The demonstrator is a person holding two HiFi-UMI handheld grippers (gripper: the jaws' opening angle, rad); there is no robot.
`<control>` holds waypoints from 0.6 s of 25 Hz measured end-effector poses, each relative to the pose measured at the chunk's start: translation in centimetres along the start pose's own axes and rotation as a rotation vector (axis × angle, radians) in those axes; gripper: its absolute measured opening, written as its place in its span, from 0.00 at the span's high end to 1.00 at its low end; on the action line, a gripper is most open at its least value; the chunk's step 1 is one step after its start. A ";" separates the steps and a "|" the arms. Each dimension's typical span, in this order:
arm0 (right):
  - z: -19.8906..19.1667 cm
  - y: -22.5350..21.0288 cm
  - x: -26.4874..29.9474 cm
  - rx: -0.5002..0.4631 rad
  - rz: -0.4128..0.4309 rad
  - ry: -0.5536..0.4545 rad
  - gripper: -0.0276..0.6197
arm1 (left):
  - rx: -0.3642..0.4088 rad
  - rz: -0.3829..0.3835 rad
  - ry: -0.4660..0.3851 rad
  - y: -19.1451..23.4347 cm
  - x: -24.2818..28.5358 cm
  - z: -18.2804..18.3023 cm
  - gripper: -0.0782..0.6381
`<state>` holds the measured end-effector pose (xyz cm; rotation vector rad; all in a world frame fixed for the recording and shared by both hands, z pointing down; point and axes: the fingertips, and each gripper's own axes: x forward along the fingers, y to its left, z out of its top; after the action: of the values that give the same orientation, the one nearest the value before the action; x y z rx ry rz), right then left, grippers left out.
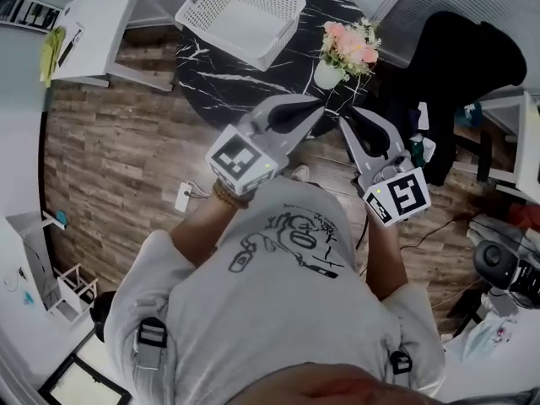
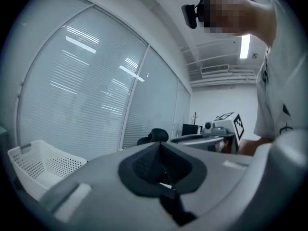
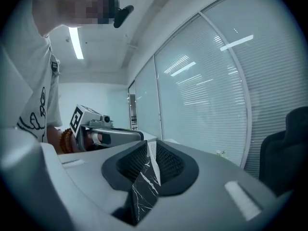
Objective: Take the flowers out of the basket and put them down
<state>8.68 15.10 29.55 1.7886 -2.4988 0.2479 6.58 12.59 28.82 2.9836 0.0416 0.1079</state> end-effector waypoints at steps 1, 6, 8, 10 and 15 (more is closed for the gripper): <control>0.5 0.6 -0.2 -0.003 0.005 -0.011 0.86 | 0.005 0.006 -0.010 -0.5 -0.6 0.5 0.88; 2.6 3.1 -1.6 -0.005 0.032 -0.053 0.91 | 0.001 0.062 -0.039 -2.5 -3.0 2.0 0.88; 3.1 3.9 -2.1 -0.001 0.047 -0.066 0.93 | -0.002 0.083 -0.049 -3.1 -3.7 2.2 0.89; 3.5 4.7 -2.7 0.000 0.059 -0.076 0.94 | -0.007 0.092 -0.062 -3.9 -4.1 2.4 0.89; 4.4 6.5 -3.2 -0.011 0.090 -0.095 0.95 | -0.012 0.115 -0.114 -5.3 -4.5 3.5 0.89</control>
<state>3.82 19.36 24.14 1.7260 -2.6432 0.1572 2.20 17.10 24.19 2.9734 -0.1432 -0.0490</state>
